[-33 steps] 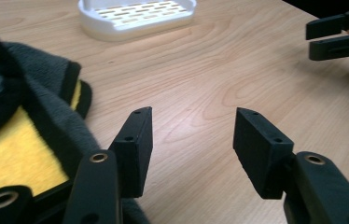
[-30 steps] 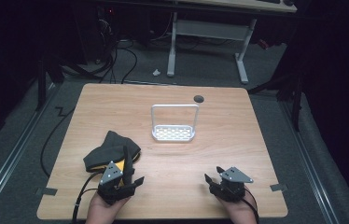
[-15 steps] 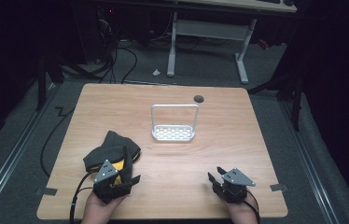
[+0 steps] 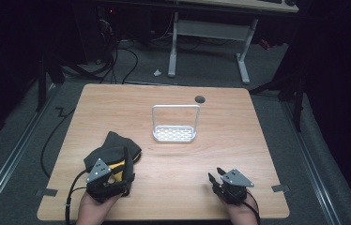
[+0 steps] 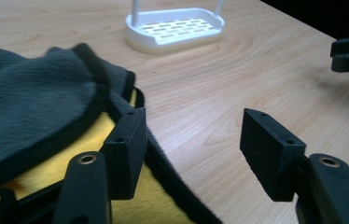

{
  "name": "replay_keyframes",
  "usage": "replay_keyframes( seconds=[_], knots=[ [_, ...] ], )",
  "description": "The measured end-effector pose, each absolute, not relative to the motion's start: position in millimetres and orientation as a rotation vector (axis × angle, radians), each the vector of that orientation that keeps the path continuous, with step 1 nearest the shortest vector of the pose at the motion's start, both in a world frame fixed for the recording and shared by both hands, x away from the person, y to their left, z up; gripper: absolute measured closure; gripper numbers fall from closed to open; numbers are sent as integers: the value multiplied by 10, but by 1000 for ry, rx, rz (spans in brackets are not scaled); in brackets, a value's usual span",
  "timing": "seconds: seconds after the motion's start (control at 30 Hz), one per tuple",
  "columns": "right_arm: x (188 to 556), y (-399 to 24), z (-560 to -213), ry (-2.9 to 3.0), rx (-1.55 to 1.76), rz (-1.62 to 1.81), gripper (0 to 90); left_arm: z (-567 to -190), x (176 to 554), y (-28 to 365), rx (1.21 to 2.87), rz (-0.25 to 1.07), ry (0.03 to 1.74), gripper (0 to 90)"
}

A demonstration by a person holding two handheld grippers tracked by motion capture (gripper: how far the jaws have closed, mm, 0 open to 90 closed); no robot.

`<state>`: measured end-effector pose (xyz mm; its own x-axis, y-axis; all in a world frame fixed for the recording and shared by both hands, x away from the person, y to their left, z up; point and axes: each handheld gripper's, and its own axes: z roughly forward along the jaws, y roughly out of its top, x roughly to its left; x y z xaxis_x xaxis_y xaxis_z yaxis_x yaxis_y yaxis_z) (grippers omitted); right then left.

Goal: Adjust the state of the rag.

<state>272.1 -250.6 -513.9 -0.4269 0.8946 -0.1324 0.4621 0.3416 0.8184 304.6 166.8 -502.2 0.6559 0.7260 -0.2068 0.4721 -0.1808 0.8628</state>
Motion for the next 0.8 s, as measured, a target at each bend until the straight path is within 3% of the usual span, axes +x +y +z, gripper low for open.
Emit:
replay_keyframes(
  seconds=[0.17,0.33,0.4,0.53,0.67,0.8],
  knots=[
    [2733,-2513,-5145,2029,1187,960,595,-5031,3025,1730,1829,314,1005,401],
    [2742,-2513,-5147,2030,1188,965,592,-5155,3052,1640,1929,347,1087,424],
    [2740,-2511,-5145,2031,1189,967,591,-5181,3057,1613,1958,369,1109,483],
    [2739,-2516,-5147,2030,1193,968,585,-5233,3057,1520,2034,376,1111,752],
    [2744,-2507,-5150,2032,1193,970,581,-5240,3038,1408,2061,386,1067,816],
    [2745,-2494,-5152,2036,1188,971,578,-5243,3019,1202,2081,346,1005,819]
  ],
)
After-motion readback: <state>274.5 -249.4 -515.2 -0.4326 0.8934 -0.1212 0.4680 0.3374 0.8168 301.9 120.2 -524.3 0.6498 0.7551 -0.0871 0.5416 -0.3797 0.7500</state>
